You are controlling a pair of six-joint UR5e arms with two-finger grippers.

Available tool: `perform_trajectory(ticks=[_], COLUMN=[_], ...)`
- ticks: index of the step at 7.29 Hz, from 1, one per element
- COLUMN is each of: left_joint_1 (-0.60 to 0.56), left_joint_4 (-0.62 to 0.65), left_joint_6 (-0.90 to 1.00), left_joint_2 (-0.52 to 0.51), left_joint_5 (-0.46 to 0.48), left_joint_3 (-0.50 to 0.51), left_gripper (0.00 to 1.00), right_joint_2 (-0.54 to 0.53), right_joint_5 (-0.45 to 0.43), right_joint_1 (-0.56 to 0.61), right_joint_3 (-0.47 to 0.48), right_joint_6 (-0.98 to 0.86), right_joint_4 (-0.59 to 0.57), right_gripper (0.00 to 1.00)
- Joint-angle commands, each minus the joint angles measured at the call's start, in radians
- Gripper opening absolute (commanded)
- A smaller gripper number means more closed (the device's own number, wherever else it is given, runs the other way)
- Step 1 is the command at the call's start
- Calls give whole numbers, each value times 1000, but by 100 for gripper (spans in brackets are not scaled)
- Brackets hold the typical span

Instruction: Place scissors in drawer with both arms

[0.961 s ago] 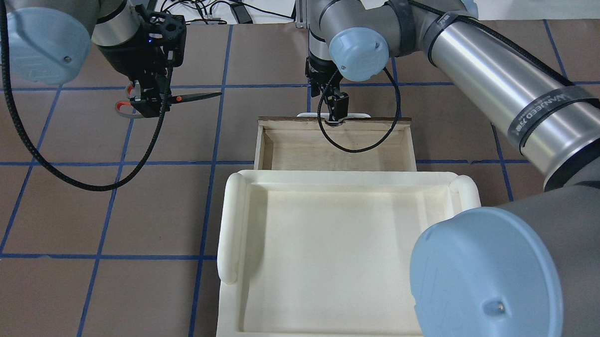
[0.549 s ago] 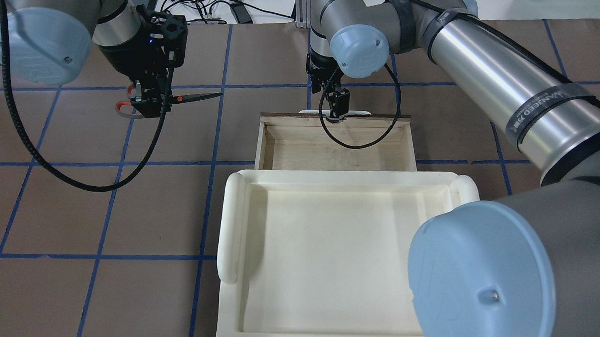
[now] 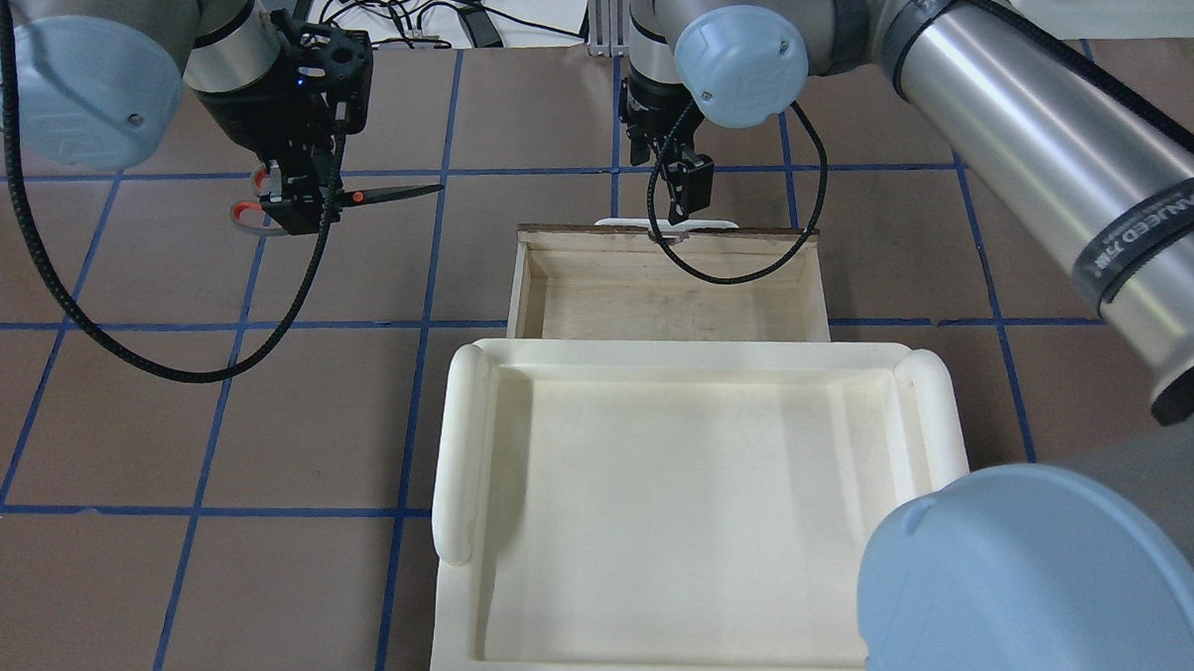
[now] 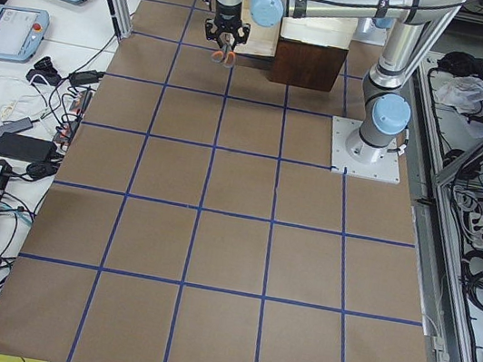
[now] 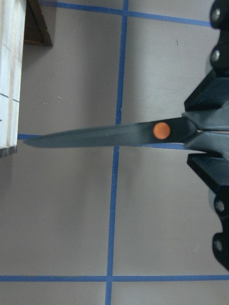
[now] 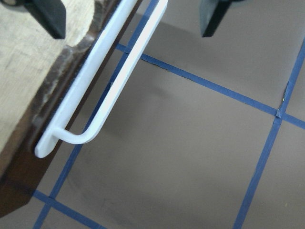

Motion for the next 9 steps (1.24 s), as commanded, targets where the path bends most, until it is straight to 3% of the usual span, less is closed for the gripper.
perform_trajectory(ticks=[1, 3, 7, 9], left_joint_1=[-22, -121, -334, -402], left_joint_4=[0, -98, -109, -59], left_joint_6=[-18, -55, -259, -374], left_joint_2=[1, -21, -145, -236], left_joint_5=[-31, -28, -98, -155], left_joint_3=[1, 56, 157, 179], left_gripper=[0, 0, 1, 3], right_joint_2=[-117, -196, -340, -357], right_joint_5=[-58, -54, -68, -68], right_joint_1=[-22, -87, -200, -214], right_joint_3=[5, 11, 67, 106], right_joint_6=[-254, -513, -1273, -1315], right_joint_4=[70, 162, 155, 127], right_gripper=[100, 100, 100, 100])
